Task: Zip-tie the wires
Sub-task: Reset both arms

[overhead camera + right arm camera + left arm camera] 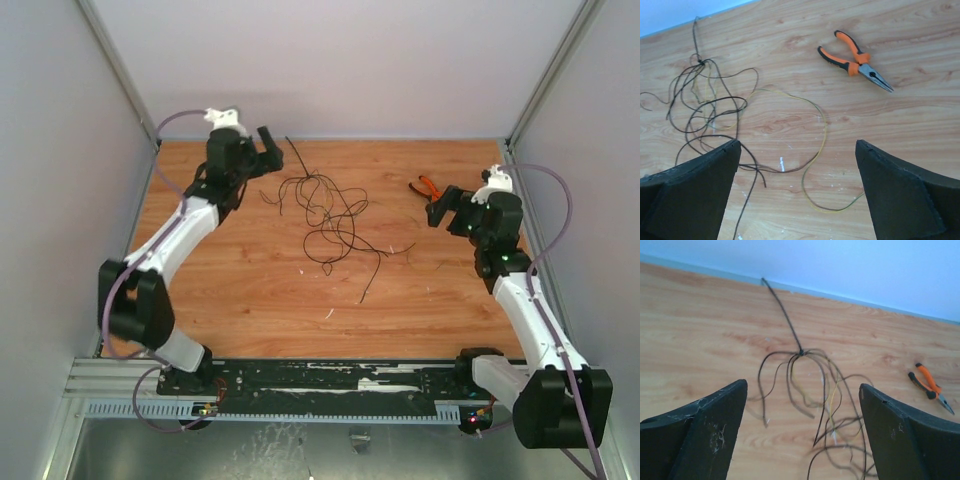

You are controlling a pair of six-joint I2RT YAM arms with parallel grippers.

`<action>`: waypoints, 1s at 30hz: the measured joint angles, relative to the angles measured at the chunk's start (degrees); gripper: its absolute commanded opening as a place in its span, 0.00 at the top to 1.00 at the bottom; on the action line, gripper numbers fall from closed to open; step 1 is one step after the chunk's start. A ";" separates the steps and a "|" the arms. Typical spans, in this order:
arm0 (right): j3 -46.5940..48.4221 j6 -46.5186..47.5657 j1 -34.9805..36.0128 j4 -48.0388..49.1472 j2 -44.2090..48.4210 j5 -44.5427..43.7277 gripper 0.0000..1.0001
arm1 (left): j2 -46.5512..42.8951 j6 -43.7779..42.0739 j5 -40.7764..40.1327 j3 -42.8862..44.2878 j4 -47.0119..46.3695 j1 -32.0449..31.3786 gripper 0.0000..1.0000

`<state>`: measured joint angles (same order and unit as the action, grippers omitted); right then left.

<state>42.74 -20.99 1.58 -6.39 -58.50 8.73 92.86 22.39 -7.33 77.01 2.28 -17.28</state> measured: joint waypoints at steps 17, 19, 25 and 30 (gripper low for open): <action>-32.85 8.26 -3.52 37.90 0.00 -17.18 0.01 | -34.42 -0.70 2.01 -49.40 -19.28 4.72 0.02; -35.01 9.62 -3.52 43.15 -2.16 -17.68 0.01 | -37.38 -0.96 0.90 -53.55 -21.38 4.72 0.02; -38.18 13.97 -3.52 59.08 -7.28 -17.31 0.01 | -40.92 -2.95 -5.92 -57.24 -25.14 4.76 0.02; -41.27 15.69 -2.99 76.98 -15.12 -14.62 0.01 | -40.37 -5.40 -11.52 -58.69 -27.93 4.96 0.02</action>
<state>1.48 -5.30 -1.41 70.59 -73.63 -5.89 52.49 16.99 -18.85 18.33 -25.65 -12.32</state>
